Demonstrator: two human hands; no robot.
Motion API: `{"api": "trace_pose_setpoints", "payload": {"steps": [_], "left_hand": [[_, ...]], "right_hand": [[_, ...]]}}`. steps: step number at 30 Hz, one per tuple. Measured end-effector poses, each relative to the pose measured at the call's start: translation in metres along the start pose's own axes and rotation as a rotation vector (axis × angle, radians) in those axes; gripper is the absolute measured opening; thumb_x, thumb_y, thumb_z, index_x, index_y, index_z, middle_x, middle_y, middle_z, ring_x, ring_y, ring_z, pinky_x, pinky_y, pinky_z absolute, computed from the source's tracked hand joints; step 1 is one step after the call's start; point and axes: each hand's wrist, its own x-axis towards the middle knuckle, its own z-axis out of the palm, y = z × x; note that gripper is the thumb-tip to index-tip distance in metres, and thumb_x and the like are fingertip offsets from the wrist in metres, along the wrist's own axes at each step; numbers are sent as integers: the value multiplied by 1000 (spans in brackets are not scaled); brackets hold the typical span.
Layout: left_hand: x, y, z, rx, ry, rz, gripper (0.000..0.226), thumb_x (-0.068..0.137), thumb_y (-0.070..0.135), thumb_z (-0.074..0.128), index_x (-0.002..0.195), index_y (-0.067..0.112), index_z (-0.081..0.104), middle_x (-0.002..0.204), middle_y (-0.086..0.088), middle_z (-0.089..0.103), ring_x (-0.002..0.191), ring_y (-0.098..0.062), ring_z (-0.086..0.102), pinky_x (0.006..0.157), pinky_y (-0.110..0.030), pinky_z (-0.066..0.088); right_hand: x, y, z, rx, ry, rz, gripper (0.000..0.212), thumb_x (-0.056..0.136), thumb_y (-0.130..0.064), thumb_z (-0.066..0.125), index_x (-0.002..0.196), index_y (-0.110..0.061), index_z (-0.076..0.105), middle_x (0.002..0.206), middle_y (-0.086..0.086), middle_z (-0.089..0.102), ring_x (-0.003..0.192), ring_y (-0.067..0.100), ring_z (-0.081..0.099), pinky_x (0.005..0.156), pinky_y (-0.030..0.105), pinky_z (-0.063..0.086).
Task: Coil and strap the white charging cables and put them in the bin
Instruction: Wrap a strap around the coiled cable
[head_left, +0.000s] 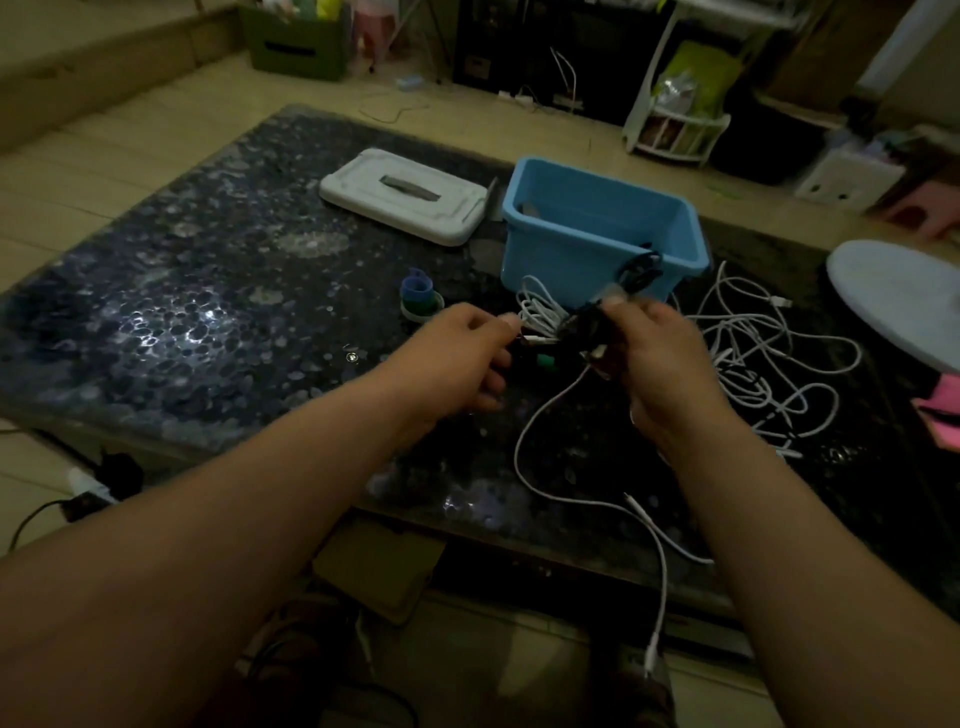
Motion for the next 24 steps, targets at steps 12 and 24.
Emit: {"api": "trace_pose_setpoints", "payload": {"steps": [12, 24], "left_hand": [[11, -7, 0, 54, 110, 40, 23, 108, 29, 54, 113, 8, 63, 93, -8, 67, 72, -19, 62, 58, -27, 57], [17, -12, 5, 187, 108, 40, 23, 108, 28, 55, 102, 9, 66, 90, -10, 71, 72, -20, 64, 66, -35, 57]], "right_hand": [[27, 18, 25, -1137, -61, -797, 26, 96, -21, 67, 120, -26, 72, 109, 1, 67, 105, 28, 61, 86, 42, 42], [31, 42, 9, -1355, -183, -638, 36, 95, -20, 62, 125, -34, 75, 112, 2, 70, 107, 33, 65, 89, 45, 47]]}}
